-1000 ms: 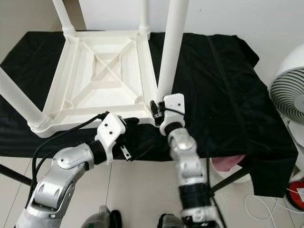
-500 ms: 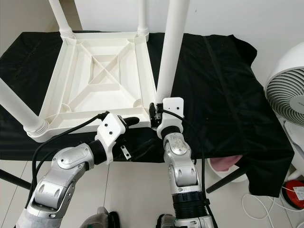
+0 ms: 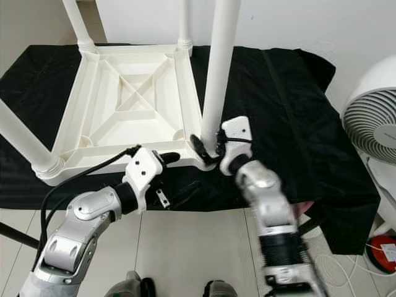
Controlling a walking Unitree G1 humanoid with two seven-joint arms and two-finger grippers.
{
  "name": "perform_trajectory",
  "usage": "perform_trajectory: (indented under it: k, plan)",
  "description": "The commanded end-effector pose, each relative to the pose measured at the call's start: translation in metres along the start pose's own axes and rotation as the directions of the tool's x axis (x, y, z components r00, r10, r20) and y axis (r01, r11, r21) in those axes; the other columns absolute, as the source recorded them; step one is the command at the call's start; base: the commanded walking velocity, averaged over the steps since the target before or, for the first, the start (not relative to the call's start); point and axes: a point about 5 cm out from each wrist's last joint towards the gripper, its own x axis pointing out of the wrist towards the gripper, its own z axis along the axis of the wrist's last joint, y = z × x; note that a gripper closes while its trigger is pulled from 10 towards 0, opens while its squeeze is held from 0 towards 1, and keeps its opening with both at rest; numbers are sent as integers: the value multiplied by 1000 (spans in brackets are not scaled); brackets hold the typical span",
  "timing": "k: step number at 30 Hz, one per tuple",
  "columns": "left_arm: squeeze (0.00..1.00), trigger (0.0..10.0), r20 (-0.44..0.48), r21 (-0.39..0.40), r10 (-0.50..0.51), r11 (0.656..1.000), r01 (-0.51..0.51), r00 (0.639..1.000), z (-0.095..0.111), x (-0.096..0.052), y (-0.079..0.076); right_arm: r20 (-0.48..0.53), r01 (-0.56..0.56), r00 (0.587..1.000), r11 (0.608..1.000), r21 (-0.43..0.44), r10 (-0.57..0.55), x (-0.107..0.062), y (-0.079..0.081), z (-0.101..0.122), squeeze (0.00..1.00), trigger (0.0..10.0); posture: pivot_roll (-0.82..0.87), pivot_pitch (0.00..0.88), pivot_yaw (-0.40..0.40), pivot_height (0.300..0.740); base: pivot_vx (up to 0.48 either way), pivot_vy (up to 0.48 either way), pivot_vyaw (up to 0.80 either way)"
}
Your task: Building children table
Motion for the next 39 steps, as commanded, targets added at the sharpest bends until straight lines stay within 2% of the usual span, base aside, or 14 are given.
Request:
perform_trajectory:
  k: [1,5,9,12,13,14,15,16,19,28,29,30,31,39]
  plan:
    - [0,10000,-6,4,87,996,-87,996,-2,1,5,-17,-124,992,992,-3,124,5,1,-3,0,10000,-67,72,15,740,0,0,0]
    - [0,10000,-5,5,87,996,-87,996,-2,1,5,-22,-142,990,990,-4,142,6,0,-3,0,10000,-67,72,15,740,0,0,0]
    - [0,10000,-2,5,89,996,-89,996,-1,1,5,-74,-259,964,965,-28,256,11,2,-11,0,10000,-55,71,11,740,0,0,0]
    - [0,10000,-7,2,90,996,-90,996,-3,-1,5,-109,-326,941,945,-27,321,14,3,-19,0,9412,-50,70,12,740,0,0,0]
    - [0,10000,-11,2,91,996,-91,996,-5,-1,5,-117,-347,932,938,-20,343,16,2,-21,0,6627,-48,70,10,740,0,0,0]
    - [0,10000,-11,2,91,996,-91,996,-5,-1,5,-117,-347,932,938,-20,343,16,2,-21,0,6627,-48,70,10,740,0,0,0]
    - [0,10000,-15,1,96,995,-96,995,-5,-2,6,-134,-364,924,931,-21,358,19,0,-25,0,3137,-44,71,10,740,0,0,0]
    - [0,10000,-17,2,98,995,-98,995,-6,-2,6,-137,-368,922,930,-20,362,21,-1,-26,0,941,-41,72,10,740,0,0,0]
    - [0,10000,-19,4,100,995,-100,995,-6,-3,6,-147,-368,921,930,-19,361,22,-3,-28,0,0,-37,72,8,740,0,0,0]
    - [0,10000,-24,7,110,994,-109,994,-6,-5,6,-164,-331,931,944,-6,326,20,-5,-38,0,0,-29,78,7,740,0,0,0]
    - [0,10000,-24,6,110,994,-110,994,-6,-5,6,-158,-304,941,953,-7,299,20,-6,-37,0,9294,-30,83,10,740,0,0,0]
    - [0,10000,-24,6,110,994,-110,994,-6,-5,6,-158,-304,941,953,-7,299,20,-6,-37,0,9294,-30,83,10,740,0,0,0]
    - [0,10000,-23,6,109,994,-109,994,-6,-4,6,-143,-265,954,964,2,263,21,-8,-37,0,10000,-30,83,10,740,0,0,0]
    - [0,10000,-17,8,106,994,-106,994,-5,-1,7,-107,-25,994,999,46,30,28,-9,-34,0,10000,-44,86,11,740,0,0,0]
